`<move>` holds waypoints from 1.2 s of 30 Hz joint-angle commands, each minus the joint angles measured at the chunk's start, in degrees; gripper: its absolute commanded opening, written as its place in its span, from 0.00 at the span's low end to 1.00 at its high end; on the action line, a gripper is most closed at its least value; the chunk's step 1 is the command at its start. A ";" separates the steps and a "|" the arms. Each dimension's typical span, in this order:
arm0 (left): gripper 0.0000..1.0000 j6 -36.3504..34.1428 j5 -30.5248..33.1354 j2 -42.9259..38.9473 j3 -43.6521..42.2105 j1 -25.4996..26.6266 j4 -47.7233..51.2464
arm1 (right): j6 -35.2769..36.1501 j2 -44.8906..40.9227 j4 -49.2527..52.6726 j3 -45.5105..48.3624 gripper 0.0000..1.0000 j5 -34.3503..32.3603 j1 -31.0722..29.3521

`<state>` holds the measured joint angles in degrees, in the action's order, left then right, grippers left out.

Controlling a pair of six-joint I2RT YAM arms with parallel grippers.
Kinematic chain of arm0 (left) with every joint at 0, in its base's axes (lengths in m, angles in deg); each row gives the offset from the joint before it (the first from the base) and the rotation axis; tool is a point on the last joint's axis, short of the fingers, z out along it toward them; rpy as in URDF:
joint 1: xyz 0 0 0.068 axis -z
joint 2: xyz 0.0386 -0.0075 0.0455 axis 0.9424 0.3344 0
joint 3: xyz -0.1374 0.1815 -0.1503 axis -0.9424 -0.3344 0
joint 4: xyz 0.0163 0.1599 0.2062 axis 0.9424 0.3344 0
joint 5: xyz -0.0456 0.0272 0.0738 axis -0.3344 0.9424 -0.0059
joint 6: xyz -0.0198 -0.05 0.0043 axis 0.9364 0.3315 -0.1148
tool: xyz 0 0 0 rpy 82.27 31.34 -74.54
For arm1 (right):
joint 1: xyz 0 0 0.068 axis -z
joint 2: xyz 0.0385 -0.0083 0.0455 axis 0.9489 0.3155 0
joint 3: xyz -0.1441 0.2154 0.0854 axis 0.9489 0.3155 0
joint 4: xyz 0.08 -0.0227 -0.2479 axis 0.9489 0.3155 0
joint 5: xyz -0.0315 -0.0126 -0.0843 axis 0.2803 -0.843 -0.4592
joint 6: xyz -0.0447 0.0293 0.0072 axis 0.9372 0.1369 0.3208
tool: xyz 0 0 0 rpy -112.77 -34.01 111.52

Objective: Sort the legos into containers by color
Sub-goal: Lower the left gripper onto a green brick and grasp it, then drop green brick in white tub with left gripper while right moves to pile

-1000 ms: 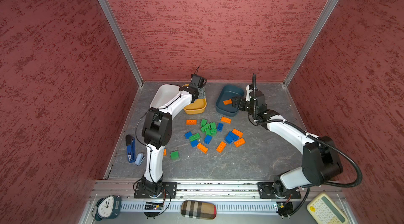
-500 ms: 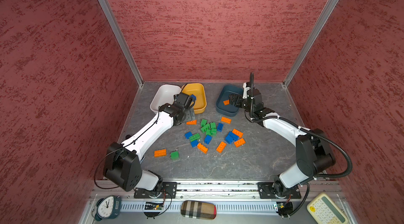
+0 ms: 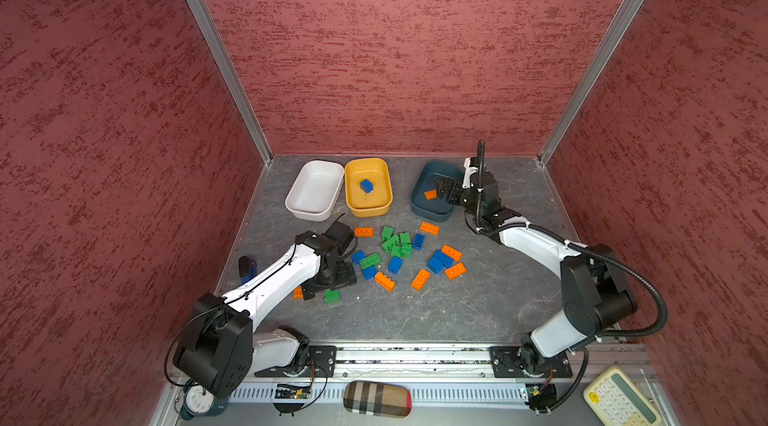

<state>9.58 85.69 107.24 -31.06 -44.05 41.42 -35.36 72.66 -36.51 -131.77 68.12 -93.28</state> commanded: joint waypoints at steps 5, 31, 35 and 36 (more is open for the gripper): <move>0.89 4.35 -3.05 1.71 -5.73 0.00 -9.03 | -1.72 -0.02 -2.38 0.60 0.99 -1.61 -0.30; 0.43 3.15 0.29 3.71 -7.33 3.04 -13.85 | -2.69 0.18 -2.60 0.78 0.99 -1.41 -0.30; 0.38 2.60 0.88 0.46 -5.70 3.01 -14.08 | -1.75 0.55 -2.69 0.68 0.99 0.27 -0.28; 0.37 1.93 0.96 -0.49 -4.82 2.94 -14.35 | -1.63 0.57 -2.69 0.60 0.99 0.69 -0.28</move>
<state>13.06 85.32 109.69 -38.54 -41.41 28.39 -37.02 72.71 -37.25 -131.45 67.77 -93.28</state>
